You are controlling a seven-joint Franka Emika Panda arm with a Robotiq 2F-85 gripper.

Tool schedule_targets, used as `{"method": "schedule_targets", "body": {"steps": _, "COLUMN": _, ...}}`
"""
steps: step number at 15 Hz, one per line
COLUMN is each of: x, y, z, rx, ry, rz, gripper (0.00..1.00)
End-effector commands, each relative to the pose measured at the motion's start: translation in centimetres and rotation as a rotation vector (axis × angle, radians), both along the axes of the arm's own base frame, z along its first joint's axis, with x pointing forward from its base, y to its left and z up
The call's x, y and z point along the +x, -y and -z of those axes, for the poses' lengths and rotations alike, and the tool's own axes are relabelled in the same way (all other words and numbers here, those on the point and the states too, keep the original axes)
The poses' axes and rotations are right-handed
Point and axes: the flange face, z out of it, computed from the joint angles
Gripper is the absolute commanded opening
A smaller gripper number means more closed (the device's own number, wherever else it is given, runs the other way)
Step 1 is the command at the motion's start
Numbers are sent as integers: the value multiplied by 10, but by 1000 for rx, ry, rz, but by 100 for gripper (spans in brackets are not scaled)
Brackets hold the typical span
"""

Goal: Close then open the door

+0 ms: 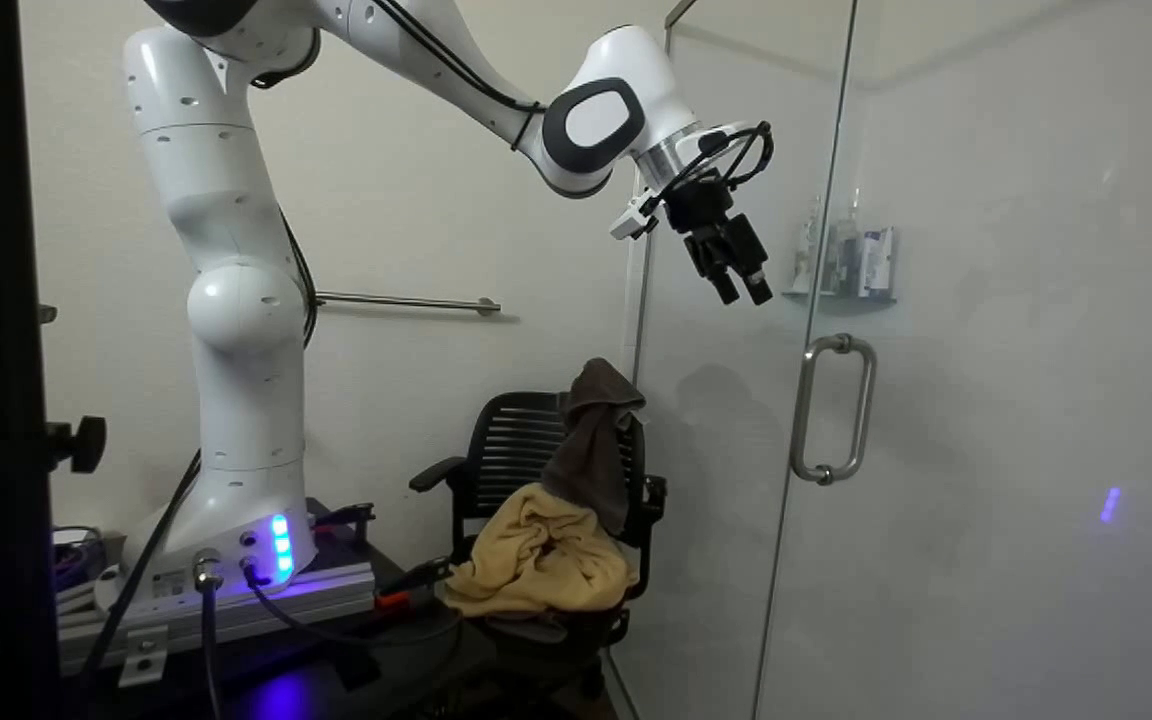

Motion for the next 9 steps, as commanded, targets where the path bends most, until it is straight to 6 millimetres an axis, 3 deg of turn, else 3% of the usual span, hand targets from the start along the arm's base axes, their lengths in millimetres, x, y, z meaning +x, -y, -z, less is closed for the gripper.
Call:
{"method": "schedule_targets", "body": {"steps": 1, "x": 0, "y": 1, "z": -1, "rx": 2, "ry": 0, "rz": 2, "gripper": 100}}
{"method": "schedule_targets", "body": {"steps": 4, "x": 7, "y": 24, "z": 27, "rx": 38, "ry": -37, "rz": 50, "gripper": 100}}
{"method": "schedule_targets", "body": {"steps": 6, "x": 22, "y": 39, "z": 44, "rx": 62, "ry": -31, "rz": 64, "gripper": 100}}
{"method": "schedule_targets", "body": {"steps": 9, "x": 33, "y": 56, "z": 50, "rx": 69, "ry": -4, "rz": 66, "gripper": 100}}
